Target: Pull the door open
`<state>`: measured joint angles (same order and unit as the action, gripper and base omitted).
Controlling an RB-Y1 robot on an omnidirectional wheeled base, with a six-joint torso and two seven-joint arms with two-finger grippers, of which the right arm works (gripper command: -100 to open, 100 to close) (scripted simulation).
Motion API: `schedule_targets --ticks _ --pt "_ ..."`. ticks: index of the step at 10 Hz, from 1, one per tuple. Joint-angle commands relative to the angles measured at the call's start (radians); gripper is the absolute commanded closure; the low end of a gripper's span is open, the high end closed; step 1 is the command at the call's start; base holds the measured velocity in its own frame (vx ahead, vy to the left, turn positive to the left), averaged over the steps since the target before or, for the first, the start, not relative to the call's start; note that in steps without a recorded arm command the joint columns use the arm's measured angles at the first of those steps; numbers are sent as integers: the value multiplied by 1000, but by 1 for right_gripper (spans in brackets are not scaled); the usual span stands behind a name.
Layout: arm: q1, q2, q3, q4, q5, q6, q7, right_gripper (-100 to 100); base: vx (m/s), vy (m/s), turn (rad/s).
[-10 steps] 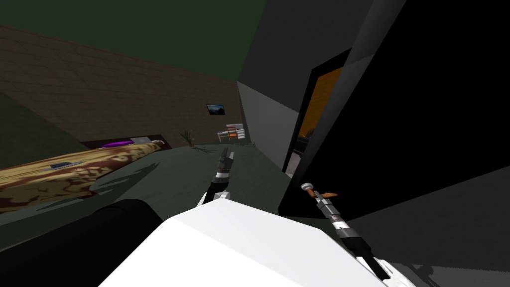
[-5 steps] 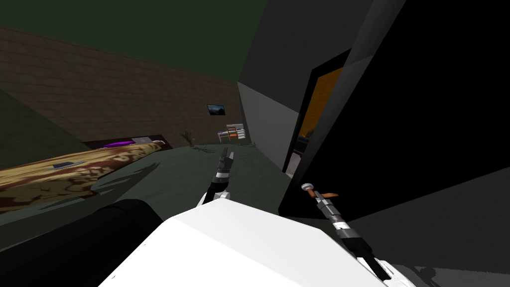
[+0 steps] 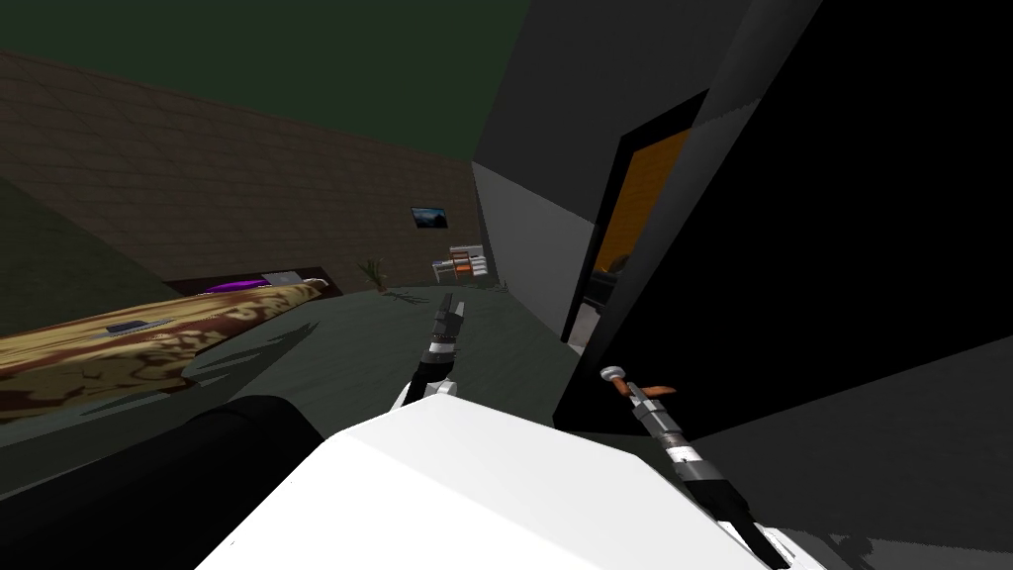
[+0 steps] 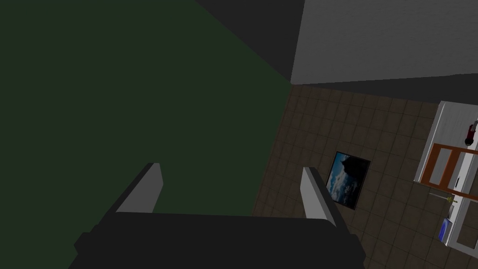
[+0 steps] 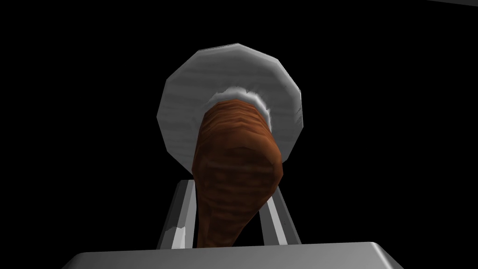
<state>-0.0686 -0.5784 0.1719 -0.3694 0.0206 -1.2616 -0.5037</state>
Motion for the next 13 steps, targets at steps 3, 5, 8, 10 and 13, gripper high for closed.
schedule_targets --ticks 3,5,8,10,13 --pt "-4 -1 -1 14 0 -6 1 100 0 0 0" --pt "-4 -1 -1 14 0 -6 1 100 -1 -3 -8" --pt "6 -6 1 7 -1 -13 -2 100 0 0 0" --pt "6 -6 1 7 -1 -13 -2 100 1 3 9" --pt "6 -6 1 7 -1 -13 -2 100 -3 -6 -17"
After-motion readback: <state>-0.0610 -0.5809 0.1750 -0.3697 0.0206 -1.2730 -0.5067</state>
